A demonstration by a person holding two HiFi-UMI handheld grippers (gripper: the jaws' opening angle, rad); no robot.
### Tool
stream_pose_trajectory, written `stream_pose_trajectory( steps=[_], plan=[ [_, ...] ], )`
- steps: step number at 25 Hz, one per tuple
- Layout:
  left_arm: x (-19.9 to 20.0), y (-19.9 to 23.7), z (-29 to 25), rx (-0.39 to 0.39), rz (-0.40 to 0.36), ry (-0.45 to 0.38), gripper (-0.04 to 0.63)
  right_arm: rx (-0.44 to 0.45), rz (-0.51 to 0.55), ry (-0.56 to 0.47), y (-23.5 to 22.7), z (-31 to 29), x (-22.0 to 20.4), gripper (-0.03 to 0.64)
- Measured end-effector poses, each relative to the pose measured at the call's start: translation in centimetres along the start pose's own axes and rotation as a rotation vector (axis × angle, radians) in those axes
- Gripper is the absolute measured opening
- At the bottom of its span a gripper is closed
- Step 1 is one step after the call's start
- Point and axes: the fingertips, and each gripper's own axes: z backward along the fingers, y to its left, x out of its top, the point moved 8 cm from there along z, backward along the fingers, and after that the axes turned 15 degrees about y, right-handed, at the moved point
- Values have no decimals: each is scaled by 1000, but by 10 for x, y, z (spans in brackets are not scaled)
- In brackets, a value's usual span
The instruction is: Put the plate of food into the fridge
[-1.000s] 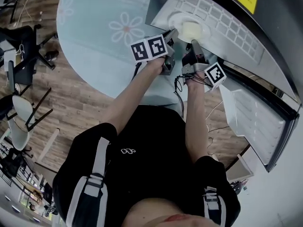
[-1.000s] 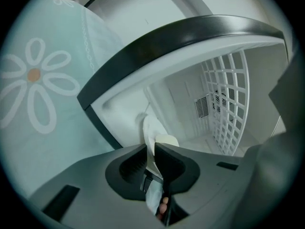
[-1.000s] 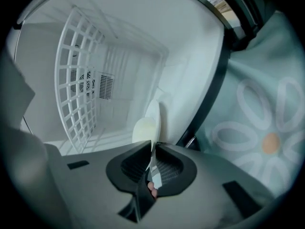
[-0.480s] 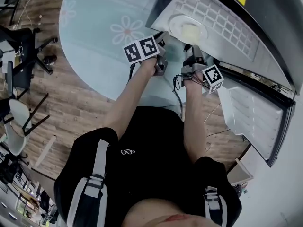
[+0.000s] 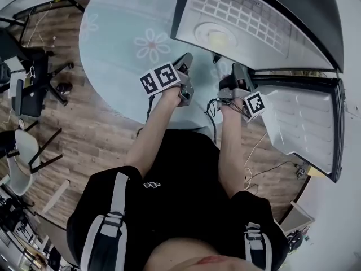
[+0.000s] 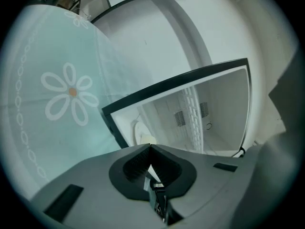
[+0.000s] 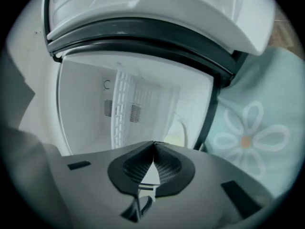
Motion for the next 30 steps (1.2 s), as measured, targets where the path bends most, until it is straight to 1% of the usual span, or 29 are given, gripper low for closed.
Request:
stream_pose_trajectory(
  steps=[2, 4, 7, 10, 12, 14, 15, 17, 18, 19, 21, 23, 26, 28, 30],
  plan=[
    [2, -13, 9, -36, -59, -23, -5, 67, 88, 26, 17, 0, -4, 0],
    [6, -29, 17, -58, -135, -41, -5, 111, 197, 58, 37, -1, -10, 0],
    [-9, -61, 29, -68, -269, -63, -5, 142, 343, 93, 60, 20, -11, 0],
    [-25, -97, 41, -55, -430, -99, -5, 143, 491, 102, 82, 45, -7, -1],
    [-34, -116, 49, -33, -533, -110, -5, 130, 600, 89, 97, 58, -7, -2],
    [-55, -130, 59, -10, -626, -122, -5, 104, 721, 72, 106, 81, -11, -2],
    [-70, -136, 65, 0, -672, -130, -5, 70, 797, 61, 109, 94, -14, -2],
    [-96, -148, 75, 27, -747, -167, -5, -39, 968, 38, 112, 117, -15, -2],
    [-104, -152, 77, 46, -771, -187, -5, -82, 1040, 35, 115, 123, -17, -2],
    [-112, -154, 78, 68, -790, -199, -5, -98, 1090, 40, 117, 129, -19, -2],
    [-128, -154, 78, 109, -827, -196, -4, -83, 1143, 58, 117, 139, -24, -2],
    [-140, -162, 78, 134, -889, -198, -5, -68, 1173, 66, 120, 144, -24, -2],
    [-146, -178, 84, 162, -981, -236, -5, -48, 1240, 77, 133, 140, -28, -2],
    [-146, -180, 88, 187, -1005, -256, -5, -30, 1283, 100, 138, 135, -38, -2],
    [-146, -179, 92, 206, -1007, -264, -5, -11, 1292, 124, 139, 131, -45, -2]
  ],
)
